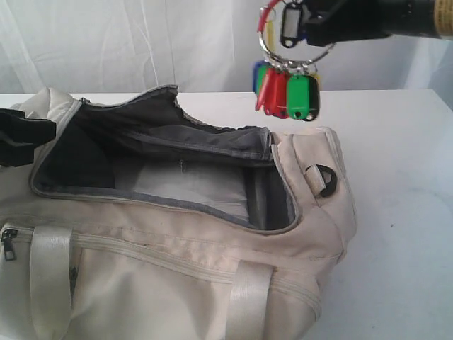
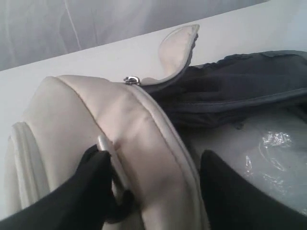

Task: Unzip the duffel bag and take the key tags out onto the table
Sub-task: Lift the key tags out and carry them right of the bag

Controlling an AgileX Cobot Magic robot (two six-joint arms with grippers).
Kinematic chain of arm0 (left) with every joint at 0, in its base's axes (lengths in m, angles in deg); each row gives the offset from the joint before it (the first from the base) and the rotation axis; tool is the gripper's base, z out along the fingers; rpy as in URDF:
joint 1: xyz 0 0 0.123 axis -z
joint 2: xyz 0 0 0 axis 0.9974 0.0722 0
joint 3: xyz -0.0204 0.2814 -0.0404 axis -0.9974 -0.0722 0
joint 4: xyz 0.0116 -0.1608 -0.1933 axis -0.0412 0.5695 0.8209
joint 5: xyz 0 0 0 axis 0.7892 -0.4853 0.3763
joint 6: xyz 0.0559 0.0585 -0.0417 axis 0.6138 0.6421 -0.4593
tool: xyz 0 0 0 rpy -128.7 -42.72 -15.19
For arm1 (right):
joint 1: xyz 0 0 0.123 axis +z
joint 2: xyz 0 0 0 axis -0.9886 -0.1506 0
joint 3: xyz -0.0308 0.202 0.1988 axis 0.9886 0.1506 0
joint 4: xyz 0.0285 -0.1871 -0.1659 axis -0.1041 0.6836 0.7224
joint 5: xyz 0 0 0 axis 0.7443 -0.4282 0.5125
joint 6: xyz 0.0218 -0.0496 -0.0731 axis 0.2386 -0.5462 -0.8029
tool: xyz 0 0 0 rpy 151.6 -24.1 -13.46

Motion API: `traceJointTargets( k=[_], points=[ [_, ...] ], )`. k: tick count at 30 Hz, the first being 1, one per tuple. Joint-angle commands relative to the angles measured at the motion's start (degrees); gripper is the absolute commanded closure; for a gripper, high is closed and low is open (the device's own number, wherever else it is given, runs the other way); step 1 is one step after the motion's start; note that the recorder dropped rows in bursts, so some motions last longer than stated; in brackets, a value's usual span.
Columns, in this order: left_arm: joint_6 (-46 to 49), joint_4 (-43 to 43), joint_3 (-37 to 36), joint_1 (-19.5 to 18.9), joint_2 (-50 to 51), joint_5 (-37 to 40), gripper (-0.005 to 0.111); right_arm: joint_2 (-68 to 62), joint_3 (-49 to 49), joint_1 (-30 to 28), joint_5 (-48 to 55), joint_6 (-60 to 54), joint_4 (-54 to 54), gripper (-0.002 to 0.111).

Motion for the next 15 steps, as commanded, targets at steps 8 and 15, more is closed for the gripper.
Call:
traceJointTargets(
  k=[8,15],
  points=[
    [2.6,3.5,-0.2,0.1,-7.8,-1.5,0.048,8.1,14.1,-10.5,6.2,0.6,-0.2,0.108],
    [2.5,3.5,-0.2,0.1,-14.5,-1.7,0.052,8.3,23.3,-14.4,11.4,0.6,-0.2,0.108]
  ],
)
